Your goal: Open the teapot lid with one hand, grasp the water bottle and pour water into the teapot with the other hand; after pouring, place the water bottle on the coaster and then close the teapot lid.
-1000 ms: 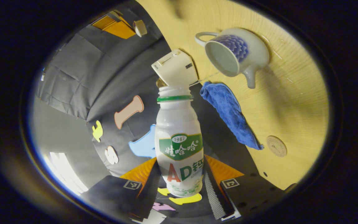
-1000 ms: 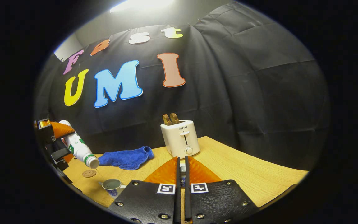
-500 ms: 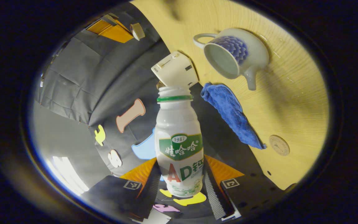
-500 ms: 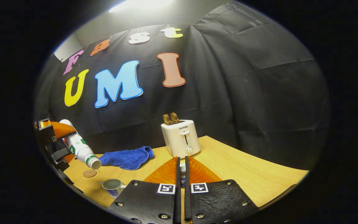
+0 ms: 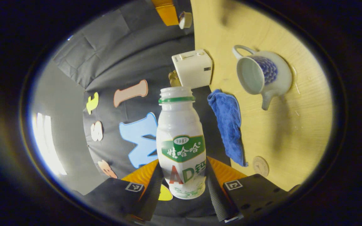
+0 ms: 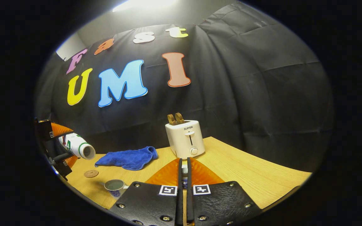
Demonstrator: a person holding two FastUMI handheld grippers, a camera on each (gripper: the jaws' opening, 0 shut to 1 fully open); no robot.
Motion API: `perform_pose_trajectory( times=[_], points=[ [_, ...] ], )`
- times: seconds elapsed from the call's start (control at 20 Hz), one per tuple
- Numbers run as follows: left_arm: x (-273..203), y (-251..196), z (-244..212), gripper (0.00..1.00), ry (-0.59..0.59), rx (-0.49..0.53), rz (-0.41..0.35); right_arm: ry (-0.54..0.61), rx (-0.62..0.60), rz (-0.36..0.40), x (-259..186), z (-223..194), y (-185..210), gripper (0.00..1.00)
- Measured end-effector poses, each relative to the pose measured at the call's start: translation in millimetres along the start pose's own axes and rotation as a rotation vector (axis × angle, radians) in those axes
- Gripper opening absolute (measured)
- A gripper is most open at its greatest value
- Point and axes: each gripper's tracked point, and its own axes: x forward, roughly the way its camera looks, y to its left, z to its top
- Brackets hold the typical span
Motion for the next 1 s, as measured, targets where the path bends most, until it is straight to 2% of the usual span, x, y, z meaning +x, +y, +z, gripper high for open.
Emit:
perform_pose_trajectory(
  times=[0.35, 0.4, 0.7, 1.0],
  points=[
    [-7, -22, -14, 0.78, 0.042, -0.340, -0.082, 0.008, -0.020, 0.029, 1, -5, 10, 0.04],
    [-11, -25, -20, 0.84, 0.056, -0.393, -0.094, 0.010, -0.025, 0.036, 2, -6, 12, 0.04],
    [-19, -43, -45, 0.84, 0.124, -0.708, -0.135, 0.063, -0.040, 0.085, 6, -24, 30, 0.04],
    [-27, -66, -73, 0.84, 0.186, -1.016, -0.167, 0.092, -0.045, 0.141, 3, -34, 64, 0.04]
  ],
)
